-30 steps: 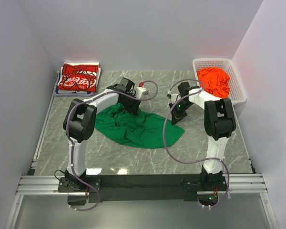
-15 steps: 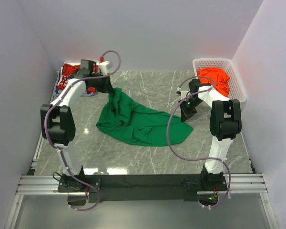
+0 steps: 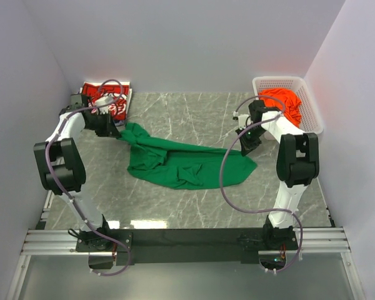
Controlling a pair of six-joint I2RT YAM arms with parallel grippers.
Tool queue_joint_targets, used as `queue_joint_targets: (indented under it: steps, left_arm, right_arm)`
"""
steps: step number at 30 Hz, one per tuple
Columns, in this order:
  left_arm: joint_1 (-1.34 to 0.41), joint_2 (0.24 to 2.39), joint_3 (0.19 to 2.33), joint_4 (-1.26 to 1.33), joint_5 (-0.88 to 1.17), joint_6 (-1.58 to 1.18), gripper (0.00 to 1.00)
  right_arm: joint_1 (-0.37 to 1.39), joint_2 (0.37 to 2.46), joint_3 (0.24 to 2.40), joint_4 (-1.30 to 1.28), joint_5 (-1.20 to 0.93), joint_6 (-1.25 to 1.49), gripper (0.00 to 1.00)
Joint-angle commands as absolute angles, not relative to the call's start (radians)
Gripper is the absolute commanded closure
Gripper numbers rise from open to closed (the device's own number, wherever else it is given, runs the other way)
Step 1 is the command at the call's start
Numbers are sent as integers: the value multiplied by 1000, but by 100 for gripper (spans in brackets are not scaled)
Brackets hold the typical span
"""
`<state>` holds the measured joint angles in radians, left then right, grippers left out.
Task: Fold and stack the t-shirts
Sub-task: Flatten the tshirt out
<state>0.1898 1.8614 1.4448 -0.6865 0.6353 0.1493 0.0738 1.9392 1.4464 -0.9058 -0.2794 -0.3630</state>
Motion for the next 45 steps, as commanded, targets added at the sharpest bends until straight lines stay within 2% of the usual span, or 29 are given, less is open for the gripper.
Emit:
queue_joint_targets:
  steps: [1, 4, 10, 14, 15, 17, 18, 20, 21, 22, 25, 29, 37, 40, 41, 45]
  left_arm:
    - [187, 1752, 1445, -784, 725, 248, 99]
    - [186, 1764, 1456, -750, 727, 212, 99]
    - [186, 2000, 1688, -703, 706, 100, 99]
    - [187, 2108, 1827, -687, 655, 60, 97]
    - [187, 2126, 1848, -689, 637, 61, 87]
    - [186, 2134, 1908, -710, 635, 92, 75]
    - [187, 2131, 1926, -741, 640, 109, 63]
    - [181, 2111, 1948, -756, 646, 159, 54]
    - [179, 2080, 1947, -764, 653, 182, 46]
    - [172, 2063, 1934, -781, 663, 234, 44]
    - [108, 1978, 1860, -824, 647, 380, 42]
    - [-44, 1856, 1700, -812, 608, 534, 44]
    - [-231, 1789, 1520, -796, 563, 848, 46]
    - [-284, 1770, 1474, -779, 528, 983, 46]
    - [-297, 1770, 1467, -782, 517, 1018, 45]
    - [-373, 1778, 1424, -772, 454, 1130, 44]
  right_arm:
    - [61, 1873, 1495, -929, -233, -414, 100]
    - [61, 1911, 1557, -968, -250, -420, 100]
    - [77, 2107, 1819, -1034, -279, -400, 100]
    - [90, 2213, 1910, -1039, -269, -371, 100]
    - [97, 2223, 1919, -1035, -258, -365, 97]
    - [95, 2236, 1937, -1035, -256, -351, 84]
    - [92, 2234, 1936, -1034, -255, -348, 66]
    - [75, 2192, 1892, -1002, -253, -342, 52]
    - [68, 2174, 1870, -987, -250, -341, 43]
    - [54, 2140, 1824, -973, -242, -341, 40]
    - [32, 2106, 1772, -962, -244, -351, 39]
    - [6, 2097, 1721, -940, -233, -360, 41]
    - [5, 2164, 1723, -927, -235, -350, 46]
    - [5, 2172, 1712, -927, -241, -351, 55]
    - [6, 2171, 1707, -925, -244, -351, 61]
    - [6, 2151, 1671, -919, -261, -353, 75]
